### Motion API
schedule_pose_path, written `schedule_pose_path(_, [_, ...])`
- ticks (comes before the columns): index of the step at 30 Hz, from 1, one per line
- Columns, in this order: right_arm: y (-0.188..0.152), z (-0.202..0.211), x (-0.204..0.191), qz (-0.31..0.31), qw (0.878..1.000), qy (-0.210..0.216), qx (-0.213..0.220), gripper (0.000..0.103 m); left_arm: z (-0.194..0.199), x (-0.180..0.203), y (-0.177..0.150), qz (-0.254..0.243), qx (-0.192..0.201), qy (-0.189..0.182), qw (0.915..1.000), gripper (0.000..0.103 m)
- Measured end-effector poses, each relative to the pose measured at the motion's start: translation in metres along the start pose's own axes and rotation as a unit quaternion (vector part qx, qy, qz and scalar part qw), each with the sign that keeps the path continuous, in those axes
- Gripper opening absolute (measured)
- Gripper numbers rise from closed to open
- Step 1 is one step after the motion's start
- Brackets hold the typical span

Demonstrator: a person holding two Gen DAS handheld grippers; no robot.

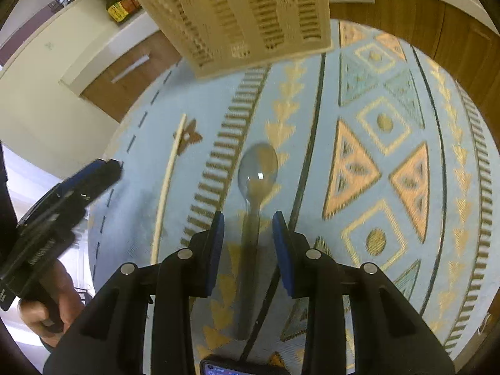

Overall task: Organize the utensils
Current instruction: 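Lower the left tool toward the last wooden chopstick while the right tool approaches the last spoon, then grasp the wooden chopstick with the left tool while the right tool grasps the clear spoon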

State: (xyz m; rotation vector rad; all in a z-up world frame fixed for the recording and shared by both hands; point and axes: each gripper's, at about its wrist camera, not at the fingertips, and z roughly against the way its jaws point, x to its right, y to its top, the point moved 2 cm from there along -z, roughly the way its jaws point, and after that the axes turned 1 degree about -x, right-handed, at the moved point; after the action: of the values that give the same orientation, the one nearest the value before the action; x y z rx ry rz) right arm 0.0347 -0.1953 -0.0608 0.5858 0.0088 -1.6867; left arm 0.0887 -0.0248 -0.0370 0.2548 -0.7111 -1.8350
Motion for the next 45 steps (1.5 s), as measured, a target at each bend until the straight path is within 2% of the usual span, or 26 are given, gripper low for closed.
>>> schedule_pose_path(3, [-0.008, -0.004, -0.005, 0.008, 1.000, -0.003, -0.002, 0.029, -0.014, 0.006, -0.004, -0.008, -0.022, 0.009, 0.9997, 0.047])
schedule_pose_path(6, [-0.011, -0.006, -0.012, 0.027, 0.999, -0.026, 0.003, 0.029, -0.023, 0.012, -0.007, -0.020, -0.038, 0.013, 0.9990, 0.046])
schedule_pose_path(9, [-0.012, -0.008, -0.019, 0.037, 0.998, -0.044, 0.007, 0.029, -0.033, 0.019, -0.004, -0.028, -0.056, 0.030, 0.9976, 0.030])
schedule_pose_path(14, [-0.008, -0.017, -0.025, 0.053, 0.996, -0.067, 0.009, 0.028, -0.042, 0.033, 0.001, -0.053, -0.085, 0.034, 0.9944, 0.031])
schedule_pose_path(17, [-0.003, -0.023, -0.027, 0.059, 0.995, -0.076, 0.006, 0.021, -0.048, 0.036, 0.002, -0.059, -0.094, 0.044, 0.9929, 0.031])
schedule_pose_path(19, [-0.002, -0.023, -0.025, 0.063, 0.995, -0.082, 0.007, 0.013, -0.049, 0.038, 0.003, -0.062, -0.096, 0.046, 0.9924, 0.031])
schedule_pose_path(24, [-0.004, -0.017, -0.013, 0.057, 0.996, -0.069, 0.010, 0.011, -0.051, 0.040, 0.003, -0.073, -0.098, 0.056, 0.9909, 0.031])
schedule_pose_path(26, [-0.004, -0.015, -0.011, 0.048, 0.998, -0.049, 0.007, 0.009, -0.052, 0.040, 0.003, -0.075, -0.097, 0.056, 0.9909, 0.031])
schedule_pose_path(27, [-0.004, -0.014, -0.008, 0.040, 0.999, -0.032, 0.005, 0.006, -0.052, 0.039, 0.003, -0.076, -0.095, 0.053, 0.9912, 0.031])
schedule_pose_path(30, [-0.004, -0.008, -0.006, 0.037, 0.999, -0.027, 0.010, 0.003, -0.050, 0.034, 0.000, -0.072, -0.095, 0.036, 0.9922, 0.031])
schedule_pose_path(33, [-0.002, -0.008, -0.002, 0.033, 0.999, -0.021, 0.012, 0.003, -0.049, 0.031, 0.000, -0.074, -0.099, 0.036, 0.9916, 0.026])
schedule_pose_path(38, [-0.004, 0.001, 0.015, 0.003, 1.000, 0.011, 0.027, 0.005, -0.051, 0.035, 0.000, -0.091, -0.103, 0.045, 0.9895, 0.026])
schedule_pose_path(42, [-0.003, 0.004, 0.016, 0.011, 1.000, 0.004, 0.019, 0.020, -0.053, 0.044, -0.003, -0.125, -0.109, 0.058, 0.9845, 0.029])
schedule_pose_path(45, [-0.004, -0.002, 0.011, 0.024, 1.000, 0.001, 0.002, 0.022, -0.052, 0.042, -0.001, -0.123, -0.114, 0.050, 0.9846, 0.029])
